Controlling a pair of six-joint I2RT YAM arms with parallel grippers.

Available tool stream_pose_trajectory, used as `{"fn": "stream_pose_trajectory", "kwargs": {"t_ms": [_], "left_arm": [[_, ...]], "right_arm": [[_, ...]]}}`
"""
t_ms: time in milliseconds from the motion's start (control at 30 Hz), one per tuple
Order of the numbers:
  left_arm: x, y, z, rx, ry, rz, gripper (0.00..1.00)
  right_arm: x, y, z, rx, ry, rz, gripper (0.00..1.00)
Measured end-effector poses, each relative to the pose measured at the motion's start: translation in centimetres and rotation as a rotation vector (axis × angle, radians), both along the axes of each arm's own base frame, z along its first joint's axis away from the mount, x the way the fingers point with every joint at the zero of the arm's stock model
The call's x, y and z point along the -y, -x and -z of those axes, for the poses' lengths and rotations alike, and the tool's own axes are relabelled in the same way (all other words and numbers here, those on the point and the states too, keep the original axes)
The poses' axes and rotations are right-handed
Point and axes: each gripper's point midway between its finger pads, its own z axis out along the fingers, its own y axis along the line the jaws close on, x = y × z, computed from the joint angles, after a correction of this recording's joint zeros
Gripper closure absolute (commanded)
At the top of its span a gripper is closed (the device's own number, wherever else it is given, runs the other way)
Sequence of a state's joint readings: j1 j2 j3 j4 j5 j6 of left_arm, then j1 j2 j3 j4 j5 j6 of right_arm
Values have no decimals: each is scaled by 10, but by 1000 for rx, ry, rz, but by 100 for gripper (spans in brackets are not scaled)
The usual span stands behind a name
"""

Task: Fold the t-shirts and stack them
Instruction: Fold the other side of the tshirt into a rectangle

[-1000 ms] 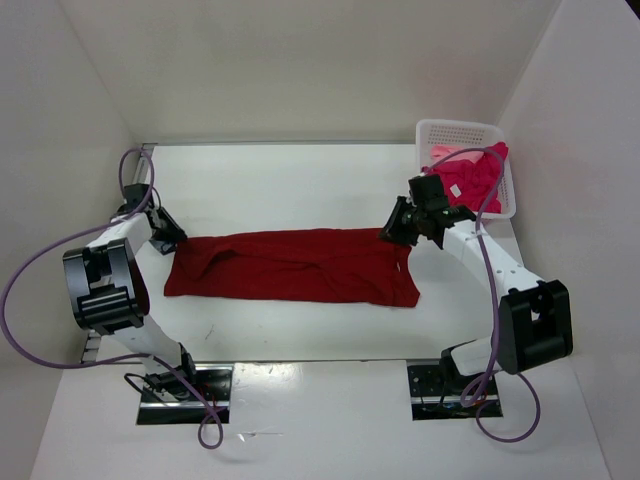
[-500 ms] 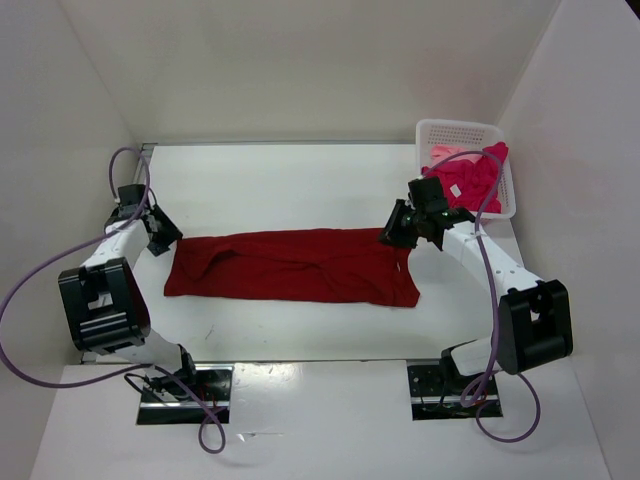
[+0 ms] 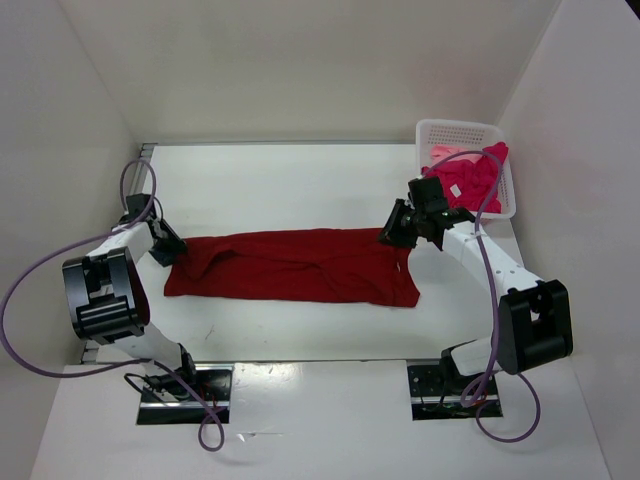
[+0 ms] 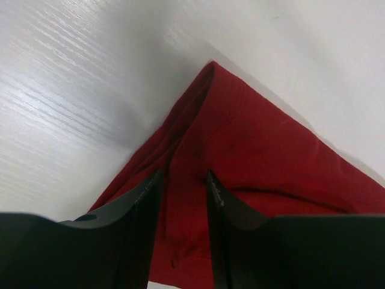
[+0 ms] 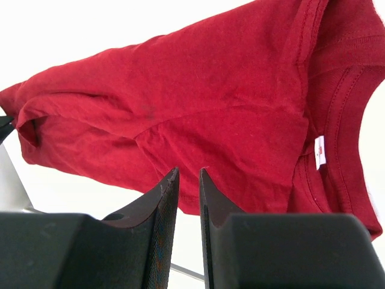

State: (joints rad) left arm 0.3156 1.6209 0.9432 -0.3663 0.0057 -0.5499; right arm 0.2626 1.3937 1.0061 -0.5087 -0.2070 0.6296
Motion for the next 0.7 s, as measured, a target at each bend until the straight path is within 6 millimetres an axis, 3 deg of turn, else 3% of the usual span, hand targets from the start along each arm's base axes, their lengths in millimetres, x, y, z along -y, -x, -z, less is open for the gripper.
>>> {"fn": "stream_pose_trajectory", "kwargs": {"t_ms": [100,300,467,533,700], "left_arm": [[2,0,3,-7,6,6,60],[7,0,8,-15,24,21,80],[11,-1,8,-4,37,27,88],[13,-3,5,7,51,31,91],[17,-19,-16,71,81,36,94]], "right_arm": [[0,0,0,0,0,0,75],[-1,0,0,-1,-6,-5,75],[-2,0,-1,0,-9,-7,75],[-2,0,-1,2,-8,-6,66],[1,-2,1,5,5,1,64]]}}
